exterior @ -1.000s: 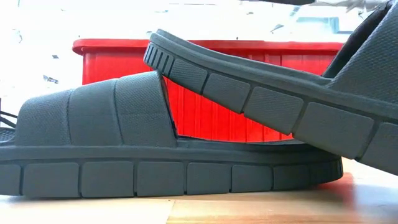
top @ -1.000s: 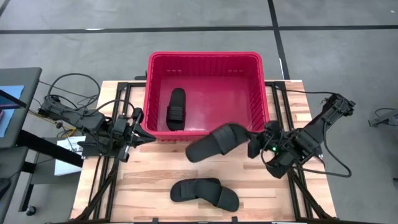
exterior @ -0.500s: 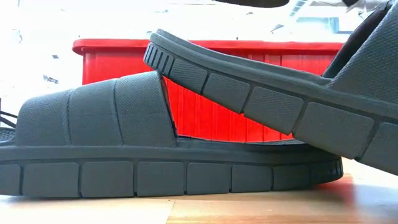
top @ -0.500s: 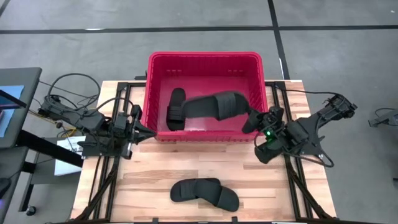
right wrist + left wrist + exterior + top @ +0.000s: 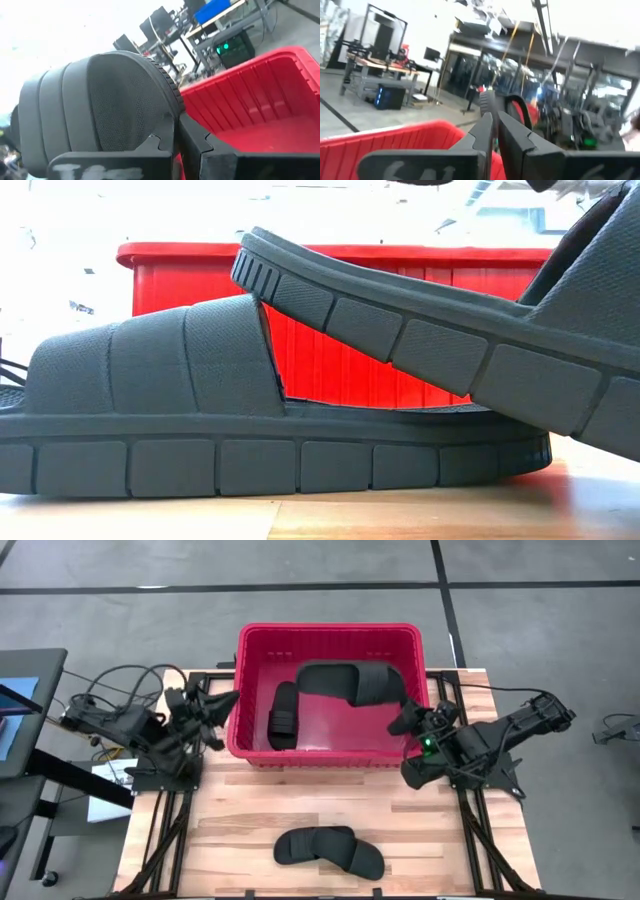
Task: Pick and place slides into bin
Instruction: Put the top slide into the organizer bin
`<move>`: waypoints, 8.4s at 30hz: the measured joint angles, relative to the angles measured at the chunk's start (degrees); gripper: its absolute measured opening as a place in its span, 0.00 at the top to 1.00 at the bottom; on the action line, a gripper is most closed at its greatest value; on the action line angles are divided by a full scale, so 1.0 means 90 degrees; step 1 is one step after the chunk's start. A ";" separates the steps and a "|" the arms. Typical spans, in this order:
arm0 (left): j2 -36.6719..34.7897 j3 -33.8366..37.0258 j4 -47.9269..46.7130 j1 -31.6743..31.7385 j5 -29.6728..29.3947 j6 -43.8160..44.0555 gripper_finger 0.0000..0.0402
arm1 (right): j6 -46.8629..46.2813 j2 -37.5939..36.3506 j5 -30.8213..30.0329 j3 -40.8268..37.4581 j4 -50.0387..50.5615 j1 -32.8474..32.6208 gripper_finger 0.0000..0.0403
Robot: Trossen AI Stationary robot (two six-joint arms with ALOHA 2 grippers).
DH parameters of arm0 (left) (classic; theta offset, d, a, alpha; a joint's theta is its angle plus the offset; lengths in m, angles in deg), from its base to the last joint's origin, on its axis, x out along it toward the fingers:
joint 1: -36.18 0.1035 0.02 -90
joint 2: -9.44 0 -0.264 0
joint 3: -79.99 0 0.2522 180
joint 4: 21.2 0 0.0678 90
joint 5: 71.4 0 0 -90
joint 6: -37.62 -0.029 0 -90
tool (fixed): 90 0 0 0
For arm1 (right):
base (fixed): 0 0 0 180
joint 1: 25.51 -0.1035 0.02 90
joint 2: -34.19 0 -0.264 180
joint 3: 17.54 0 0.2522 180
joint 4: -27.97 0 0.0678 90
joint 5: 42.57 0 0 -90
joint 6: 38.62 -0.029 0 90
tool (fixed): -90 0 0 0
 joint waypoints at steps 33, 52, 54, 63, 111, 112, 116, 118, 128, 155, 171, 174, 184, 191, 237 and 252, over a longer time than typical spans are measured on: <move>0.1855 -0.1531 -0.1891 0.1257 0.2436 0.0304 0.61 | 0.1440 0.0002 -0.0307 -0.0002 -0.0690 -0.0535 1.00; 0.1898 -0.1590 -0.2252 0.1611 0.2853 0.0869 0.61 | 0.1513 0.0002 -0.0399 -0.0002 -0.0688 -0.0831 1.00; 0.1898 -0.1590 -0.2182 0.1611 0.2877 0.0875 0.61 | 0.1509 0.0002 -0.0399 -0.0004 -0.0690 -0.0829 1.00; 0.2210 -0.1590 -0.1845 0.1611 0.3137 0.0963 0.61 | 0.1511 0.0002 -0.0397 -0.0005 -0.0734 -0.0829 1.00; 0.2122 -0.2766 -0.3196 0.2194 0.2989 -0.0325 0.87 | 0.9091 -0.0038 -0.0397 -0.0005 -0.0969 -0.0743 0.86; 0.2111 -0.2962 -0.3602 0.2297 0.3031 -0.0238 0.87 | 0.9419 -0.0058 -0.0397 -0.0005 -0.0968 -0.0744 0.86; 0.2306 -0.3746 -0.5141 0.2805 0.3297 0.0078 0.87 | 1.0390 -0.0148 -0.0377 -0.0005 -0.0965 -0.0720 0.86; 0.2460 -0.4128 -0.5715 0.3103 0.3546 0.0131 0.87 | 1.0684 -0.0247 -0.0380 -0.0005 -0.0965 -0.0625 0.86; 0.3742 -0.5912 -0.7422 0.4544 0.4456 -0.0086 0.87 | 1.0841 -0.1037 0.0333 -0.0005 -0.0651 0.0392 0.86; 0.6300 -0.8817 -1.0966 0.5914 0.6597 -0.1748 0.87 | 1.1118 -0.0978 0.2313 -0.0002 -0.0683 0.3024 0.86; 0.6304 -0.7954 -1.1112 0.5660 0.7532 -0.2131 0.87 | 1.1115 -0.0971 0.2327 -0.0002 -0.0685 0.3193 0.86; 0.6304 -0.7795 -1.1178 0.5576 0.7535 -0.2229 0.87 | 1.1115 -0.0971 0.2328 -0.0002 -0.0684 0.3193 0.86; 0.6311 -0.7489 -1.1246 0.5305 0.7709 -0.2649 0.87 | 1.1113 -0.0971 0.2327 -0.0002 -0.0685 0.3193 0.86; 0.6311 -0.7489 -1.0810 0.5300 0.7721 -0.3225 0.87 | 1.1107 -0.0971 0.2526 -0.0002 -0.0685 0.3193 0.86; 0.7828 -0.7518 -1.0364 0.6241 0.7808 -0.4990 0.87 | 1.0941 -0.0973 0.2816 -0.0002 -0.0683 0.3190 0.86; 0.8395 -0.7530 -1.0411 0.6349 0.7706 -0.5031 0.88 | 1.0941 -0.0974 0.2843 -0.0005 -0.0681 0.3190 0.86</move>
